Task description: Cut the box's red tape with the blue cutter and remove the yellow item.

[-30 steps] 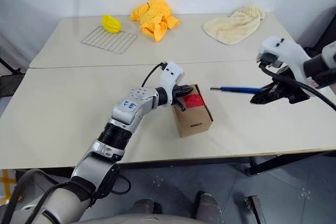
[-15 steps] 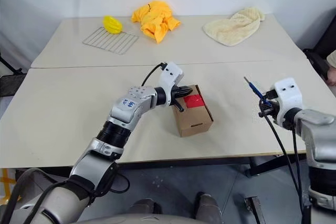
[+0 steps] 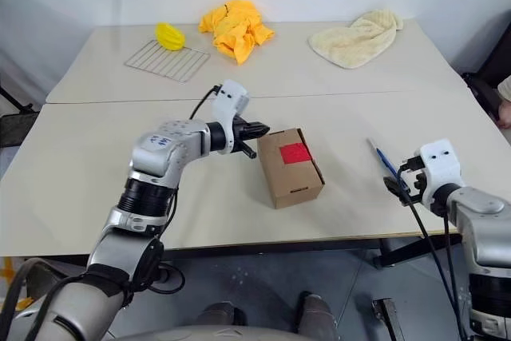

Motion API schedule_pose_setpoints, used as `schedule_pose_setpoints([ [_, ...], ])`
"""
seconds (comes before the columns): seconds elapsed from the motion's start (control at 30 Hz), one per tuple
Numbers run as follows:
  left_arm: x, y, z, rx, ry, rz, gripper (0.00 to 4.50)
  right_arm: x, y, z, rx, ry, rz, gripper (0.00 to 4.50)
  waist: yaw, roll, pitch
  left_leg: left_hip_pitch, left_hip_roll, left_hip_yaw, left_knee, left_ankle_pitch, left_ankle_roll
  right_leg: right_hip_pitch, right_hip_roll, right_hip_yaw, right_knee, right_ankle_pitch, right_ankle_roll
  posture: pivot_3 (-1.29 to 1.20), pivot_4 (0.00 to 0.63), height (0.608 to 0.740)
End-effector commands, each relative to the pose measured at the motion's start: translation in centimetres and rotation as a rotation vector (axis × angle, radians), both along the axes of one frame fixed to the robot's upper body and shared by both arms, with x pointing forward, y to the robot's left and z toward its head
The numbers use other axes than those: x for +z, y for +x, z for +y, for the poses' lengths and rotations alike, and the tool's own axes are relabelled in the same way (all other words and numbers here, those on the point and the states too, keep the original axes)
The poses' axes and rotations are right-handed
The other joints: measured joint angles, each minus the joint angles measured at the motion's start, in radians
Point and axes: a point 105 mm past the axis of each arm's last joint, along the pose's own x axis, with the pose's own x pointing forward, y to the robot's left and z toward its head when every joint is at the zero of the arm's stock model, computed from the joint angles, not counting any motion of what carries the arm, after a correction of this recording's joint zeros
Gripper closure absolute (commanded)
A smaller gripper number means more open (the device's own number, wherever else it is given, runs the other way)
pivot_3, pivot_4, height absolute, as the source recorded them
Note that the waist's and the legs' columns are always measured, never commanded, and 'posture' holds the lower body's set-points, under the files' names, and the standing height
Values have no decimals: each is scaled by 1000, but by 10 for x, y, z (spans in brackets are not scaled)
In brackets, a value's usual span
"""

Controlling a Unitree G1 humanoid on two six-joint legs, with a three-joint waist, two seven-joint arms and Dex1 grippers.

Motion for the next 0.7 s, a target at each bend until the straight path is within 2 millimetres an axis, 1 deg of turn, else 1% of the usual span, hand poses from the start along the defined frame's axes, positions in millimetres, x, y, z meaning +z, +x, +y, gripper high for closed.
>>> schedule_pose_setpoints([
  [0.03, 23, -7, 7, 5, -39, -45, 4500, 49, 4, 10, 66, -35, -137, 11, -1, 0, 0, 0, 0, 0, 0, 0, 0, 0, 0, 0, 0, 0, 0, 0, 150, 740],
  [0.1, 21, -10, 18, 30, -47, -18, 4500, 62, 7, 22, 124, -14, -161, 11, -1, 0, 0, 0, 0, 0, 0, 0, 0, 0, 0, 0, 0, 0, 0, 0, 150, 740],
  [0.17, 14, -13, 27, 47, -42, 14, 4500, 66, 11, 35, 180, -6, -153, 11, -2, 0, 0, 1, 0, 0, -1, 0, 0, 0, 0, 0, 0, 0, 0, 0, 150, 740],
  [0.2, 5, -14, 33, 62, -30, 43, 4500, 64, 14, 43, 216, -15, -135, 11, -2, 0, 0, 1, 0, 0, -2, 0, 0, 0, 0, 0, 0, 0, 0, 0, 150, 740],
  [0.27, -14, -19, 40, 75, 10, 89, 4500, 53, 21, 56, 272, -5, -75, 391, -6, 0, 0, 1, 0, 0, -2, 0, 0, 0, 0, 0, 0, 0, 0, 0, 150, 740],
  [0.33, -25, -23, 40, 69, 29, 118, 4500, 47, 27, 62, 301, -19, -48, 947, -5, 0, 0, 2, 0, 1, -3, 0, 0, 0, 0, 0, 0, 0, 0, 0, 150, 740],
  [0.4, -41, -27, 38, 59, 51, 157, 4500, 38, 37, 69, 331, -46, -17, 1633, 3, -2, 1, 0, 0, 0, -2, 0, 0, 0, 0, 0, -1, 0, 0, 0, 150, 740],
  [0.47, -57, -33, 33, 44, 75, 191, 4500, 27, 46, 83, 388, -43, 20, 2371, 1, -2, 1, 0, 0, 0, 0, 0, 0, 0, 0, 0, -1, 0, 0, 0, 150, 740],
  [0.5, -62, -36, 28, 31, 66, 205, 4500, 20, 48, 90, 421, -25, 53, 2746, 1, -2, 1, -1, 0, 0, 0, 0, 0, 0, 0, 0, -1, 0, 0, 0, 150, 740],
  [0.53, -65, -39, 22, 14, 57, 211, 4500, 16, 49, 97, 454, -26, 70, 3066, 0, -2, 1, -1, 0, 0, 0, 0, 0, 0, 0, 0, -1, 0, 0, 0, 150, 740],
  [0.57, -67, -42, 15, -4, 39, 218, 4500, 13, 51, 102, 475, -21, 85, 3477, 1, -2, 1, -1, 0, 0, 0, 0, 0, 0, 0, 0, -1, 0, 0, 0, 150, 740],
  [0.63, -68, -45, 5, -29, 16, 221, 4500, 11, 53, 108, 498, -20, 99, 4216, 1, -2, 1, -1, 0, -1, 0, 0, 0, 0, 0, -1, -1, 0, 0, 0, 150, 740],
  [0.67, -67, -46, 1, -37, 9, 220, 4500, 11, 53, 109, 503, -19, 104, 4471, 1, -2, 1, -1, 0, -1, 0, 0, 0, 0, 0, -1, -1, 0, 0, 0, 150, 740],
  [0.7, -67, -47, -5, -50, -5, 221, 4500, 12, 51, 113, 525, -18, 116, 4471, 1, -2, 1, -2, 0, -1, 0, 0, 0, 0, 0, -1, -1, 0, 0, 0, 150, 740],
])
